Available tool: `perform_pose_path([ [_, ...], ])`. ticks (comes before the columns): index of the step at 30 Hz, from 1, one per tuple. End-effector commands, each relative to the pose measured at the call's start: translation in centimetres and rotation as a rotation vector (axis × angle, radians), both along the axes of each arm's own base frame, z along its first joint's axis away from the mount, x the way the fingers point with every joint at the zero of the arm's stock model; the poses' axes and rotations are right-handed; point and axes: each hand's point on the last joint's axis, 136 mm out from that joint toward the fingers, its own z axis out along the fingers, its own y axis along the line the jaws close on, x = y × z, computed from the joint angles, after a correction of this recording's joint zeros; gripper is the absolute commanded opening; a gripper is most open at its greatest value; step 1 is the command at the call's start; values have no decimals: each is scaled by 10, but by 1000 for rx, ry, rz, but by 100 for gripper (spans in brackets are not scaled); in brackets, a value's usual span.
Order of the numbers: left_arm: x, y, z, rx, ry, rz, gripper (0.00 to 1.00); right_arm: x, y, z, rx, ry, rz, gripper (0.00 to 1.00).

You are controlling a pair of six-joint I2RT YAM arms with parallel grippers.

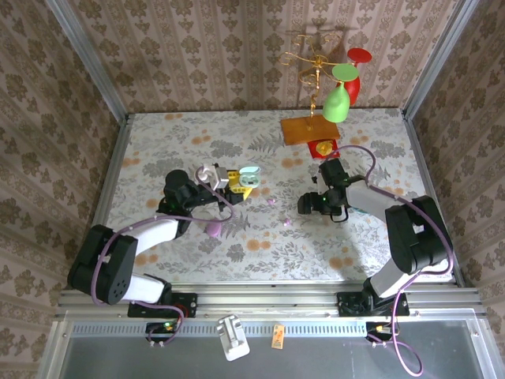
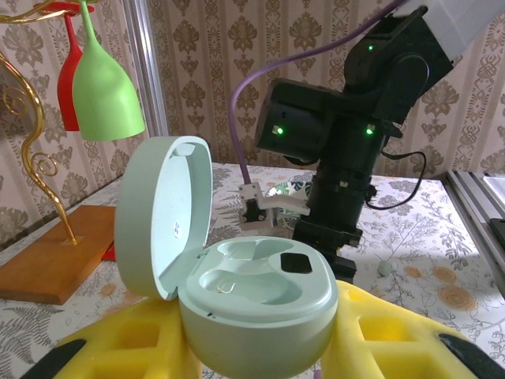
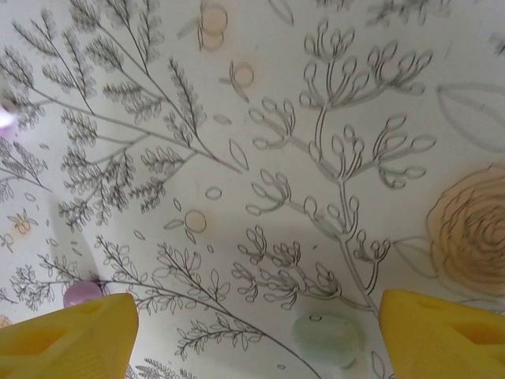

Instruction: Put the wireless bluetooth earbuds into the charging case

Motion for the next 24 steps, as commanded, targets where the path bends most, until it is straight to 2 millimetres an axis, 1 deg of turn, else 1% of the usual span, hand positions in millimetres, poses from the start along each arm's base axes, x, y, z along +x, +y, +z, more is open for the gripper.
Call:
perform_pose_path([
  [1,-1,3,24,-25,-89,4,28,-20,2,-5,40,70,-32,81],
  [5,-2,4,25,-20,-98,7,28,-35,1,-7,57,87,-58,80],
  [7,-3,5,23,-16,-96,6,28,-41,8,-5,92,87,-51,78],
  [10,-3,5,23,-16,-97,7,28,-44,21,1,143,82,-33,74],
  [12,-3,5,24,-24,-104,10,28,-45,27,4,154,76,-19,73],
  [14,-2,5,25,-29,-107,10,28,-43,28,7,144,56,-6,73],
  [20,-2,3,22,-26,-90,-1,28,-37,12,20,67,-32,-40,71],
  [21,-2,4,21,-27,-91,0,28,-34,8,28,59,-70,-54,71],
  [22,-2,4,21,-26,-88,0,28,-30,4,32,49,-97,-67,71],
  [24,-2,4,20,-26,-90,0,28,-23,-2,34,45,-119,-89,69],
])
